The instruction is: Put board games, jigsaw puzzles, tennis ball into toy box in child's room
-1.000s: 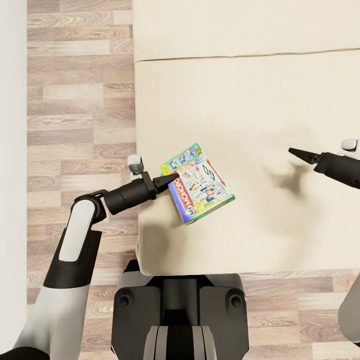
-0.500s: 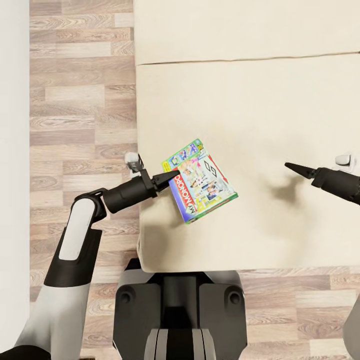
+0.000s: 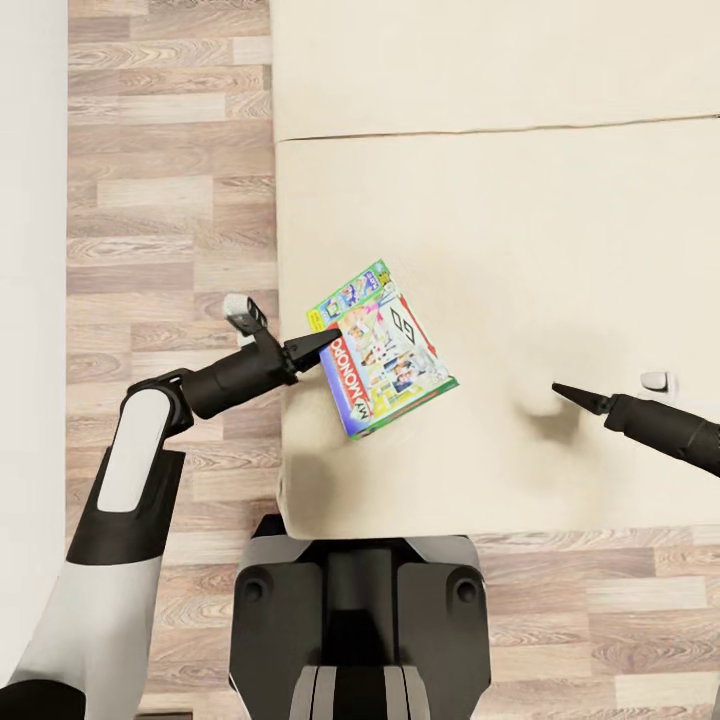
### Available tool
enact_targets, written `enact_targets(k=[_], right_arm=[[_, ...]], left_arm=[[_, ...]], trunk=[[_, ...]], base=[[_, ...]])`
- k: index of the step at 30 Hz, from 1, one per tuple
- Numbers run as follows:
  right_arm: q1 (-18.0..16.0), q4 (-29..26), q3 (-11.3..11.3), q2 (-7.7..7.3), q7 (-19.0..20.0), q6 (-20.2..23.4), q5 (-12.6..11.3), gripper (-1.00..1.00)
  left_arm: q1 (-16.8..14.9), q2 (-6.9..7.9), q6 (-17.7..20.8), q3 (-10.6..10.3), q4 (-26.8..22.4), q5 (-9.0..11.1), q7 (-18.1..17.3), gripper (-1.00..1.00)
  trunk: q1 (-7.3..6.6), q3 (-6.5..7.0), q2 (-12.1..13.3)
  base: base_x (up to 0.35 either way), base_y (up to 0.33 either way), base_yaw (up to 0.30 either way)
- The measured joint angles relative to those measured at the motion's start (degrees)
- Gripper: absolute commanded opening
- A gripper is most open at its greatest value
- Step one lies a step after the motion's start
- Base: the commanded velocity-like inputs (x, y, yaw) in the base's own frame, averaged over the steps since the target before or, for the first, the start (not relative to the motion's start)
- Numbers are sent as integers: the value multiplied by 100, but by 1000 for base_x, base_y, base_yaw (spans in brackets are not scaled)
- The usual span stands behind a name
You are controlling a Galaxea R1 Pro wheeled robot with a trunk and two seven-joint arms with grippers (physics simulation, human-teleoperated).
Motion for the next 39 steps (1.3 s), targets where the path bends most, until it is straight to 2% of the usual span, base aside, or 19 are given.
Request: enact_targets(k=[6, 10, 20, 25, 28, 34, 39], right_arm=[[245, 0, -10, 20, 9, 0, -2, 100], [407, 0, -25, 30, 12, 0, 0, 100], [497, 0, -21, 41, 9, -44, 0, 100], [511, 0, -11, 54, 5, -76, 2, 100], [517, 0, 4, 64, -4, -90, 2, 100], [525, 0, 22, 126, -21, -132, 22, 100], [525, 0, 37, 273, -33, -159, 43, 100]], left_arm=[[62, 69, 5, 20, 0, -18, -236, -100], [181, 184, 12, 29, 1, -28, -344, -100], [414, 353, 12, 38, 0, -27, -553, -100], [691, 423, -8, 48, 0, -34, -714, -100], [904, 470, -25, 154, 1, -45, -857, -100], [1068, 506, -30, 318, 0, -47, -1016, -100], [1140, 527, -41, 390, 5, -45, -1089, -100]], trunk=[[-132, 156, 241], [-220, 262, 401], [-440, 533, 803], [-550, 668, 1004], [-616, 750, 1124], [-747, 913, 1365], [-857, 1049, 1566]], base=[[0, 0, 0], [0, 0, 0], [0, 0, 0], [0, 0, 0], [0, 0, 0], [0, 0, 0], [0, 0, 0]])
